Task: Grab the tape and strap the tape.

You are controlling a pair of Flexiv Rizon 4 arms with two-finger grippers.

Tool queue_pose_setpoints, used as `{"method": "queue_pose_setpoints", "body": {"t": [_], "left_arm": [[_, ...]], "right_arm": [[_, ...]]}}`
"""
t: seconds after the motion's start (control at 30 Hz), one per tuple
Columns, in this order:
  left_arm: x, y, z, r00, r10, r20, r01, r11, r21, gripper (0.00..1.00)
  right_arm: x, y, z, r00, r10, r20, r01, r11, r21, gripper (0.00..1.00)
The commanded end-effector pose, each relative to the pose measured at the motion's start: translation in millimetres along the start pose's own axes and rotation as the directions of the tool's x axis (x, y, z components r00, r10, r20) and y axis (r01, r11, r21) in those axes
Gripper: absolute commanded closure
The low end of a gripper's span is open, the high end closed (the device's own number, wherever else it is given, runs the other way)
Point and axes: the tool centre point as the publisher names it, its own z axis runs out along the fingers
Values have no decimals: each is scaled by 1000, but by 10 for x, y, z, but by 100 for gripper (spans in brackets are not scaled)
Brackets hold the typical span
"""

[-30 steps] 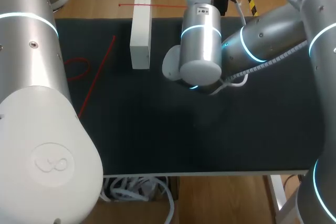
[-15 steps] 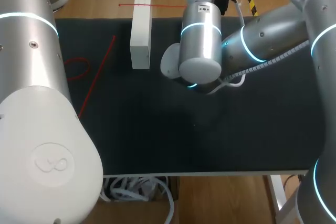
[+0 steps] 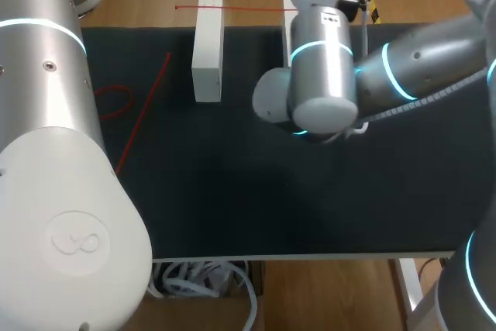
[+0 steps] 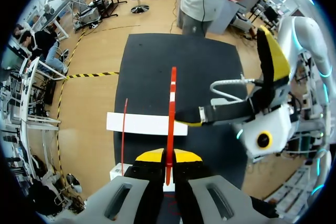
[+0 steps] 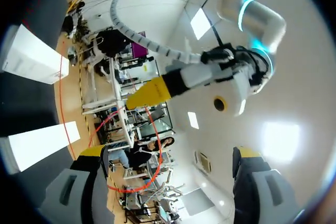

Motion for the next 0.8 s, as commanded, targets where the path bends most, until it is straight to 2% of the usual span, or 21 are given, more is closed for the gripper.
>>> {"method": "queue_pose_setpoints", "body": {"t": [0.03,0.2,0.43,0.53,0.73,0.8], "left_arm": [[-33,-28,-29,1000,-1,-8,1,1000,-10,100],[-33,-28,-29,1000,-1,-8,1,1000,-10,100],[-33,-28,-29,1000,-1,-8,1,1000,-10,100],[-33,-28,-29,1000,-1,-8,1,1000,-10,100],[-33,-28,-29,1000,-1,-8,1,1000,-10,100],[-33,-28,-29,1000,-1,-8,1,1000,-10,100]], "right_arm": [[-286,-205,-45,962,132,-237,-170,974,-148,0],[-511,-494,33,924,249,-290,-314,927,-204,0],[-669,-931,198,872,311,-378,-416,878,-237,0],[-700,-1067,248,846,316,-430,-449,856,-256,0],[-696,-1223,296,821,294,-489,-474,830,-296,0],[-699,-1246,304,795,292,-532,-494,821,-288,0]]}}
